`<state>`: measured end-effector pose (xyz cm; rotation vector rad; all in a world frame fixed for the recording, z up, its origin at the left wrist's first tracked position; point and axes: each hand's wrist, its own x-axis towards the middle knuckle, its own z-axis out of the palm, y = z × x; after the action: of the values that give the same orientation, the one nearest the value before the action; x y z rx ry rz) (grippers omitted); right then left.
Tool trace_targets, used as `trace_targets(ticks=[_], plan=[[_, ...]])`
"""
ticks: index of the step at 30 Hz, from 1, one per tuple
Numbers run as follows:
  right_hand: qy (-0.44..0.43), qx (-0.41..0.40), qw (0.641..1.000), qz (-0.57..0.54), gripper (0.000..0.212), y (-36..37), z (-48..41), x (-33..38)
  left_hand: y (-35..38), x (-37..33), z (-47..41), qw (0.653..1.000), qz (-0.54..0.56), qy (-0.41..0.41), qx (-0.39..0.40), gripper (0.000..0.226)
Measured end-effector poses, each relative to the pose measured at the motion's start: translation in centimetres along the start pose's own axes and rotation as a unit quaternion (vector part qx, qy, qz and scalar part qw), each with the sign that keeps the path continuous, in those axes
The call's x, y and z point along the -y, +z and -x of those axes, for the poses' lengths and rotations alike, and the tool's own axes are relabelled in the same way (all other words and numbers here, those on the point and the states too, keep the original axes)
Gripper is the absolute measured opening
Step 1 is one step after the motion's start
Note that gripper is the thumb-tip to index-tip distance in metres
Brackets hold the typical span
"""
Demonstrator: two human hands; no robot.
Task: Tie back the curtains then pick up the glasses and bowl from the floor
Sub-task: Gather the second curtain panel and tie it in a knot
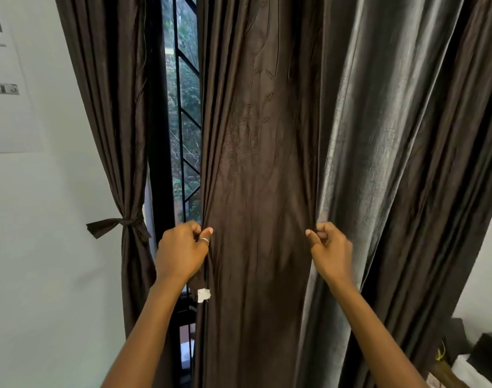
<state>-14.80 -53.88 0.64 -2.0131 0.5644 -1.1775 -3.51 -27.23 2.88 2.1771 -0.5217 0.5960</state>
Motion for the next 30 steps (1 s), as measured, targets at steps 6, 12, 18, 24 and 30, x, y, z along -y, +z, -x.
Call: trace_targets(ticks=[6,12,18,24,30], plan=[[-0.076,0.05,0.994,-0.063,0.016,3.3,4.3,2.9,1.3,-2.1,1.3,0.999,0.032,0.043,0.009,0.049],[-0.126,0.087,0.984,-0.092,0.016,6.6,6.5,5.5,2.4,-3.2,1.8,0.996,0.058,0.059,0.021,0.048],[-0.16,0.059,0.983,-0.075,0.018,7.9,7.9,6.7,2.3,-2.5,1.8,0.992,0.096,0.067,0.05,0.05],[-0.177,0.039,0.983,-0.041,0.012,8.0,8.6,6.8,1.7,-2.9,2.0,0.98,0.156,0.044,0.116,0.045],[-0.179,0.023,0.983,-0.031,0.011,8.4,9.4,6.9,1.3,-5.4,2.3,0.989,0.113,-0.02,0.097,0.065]])
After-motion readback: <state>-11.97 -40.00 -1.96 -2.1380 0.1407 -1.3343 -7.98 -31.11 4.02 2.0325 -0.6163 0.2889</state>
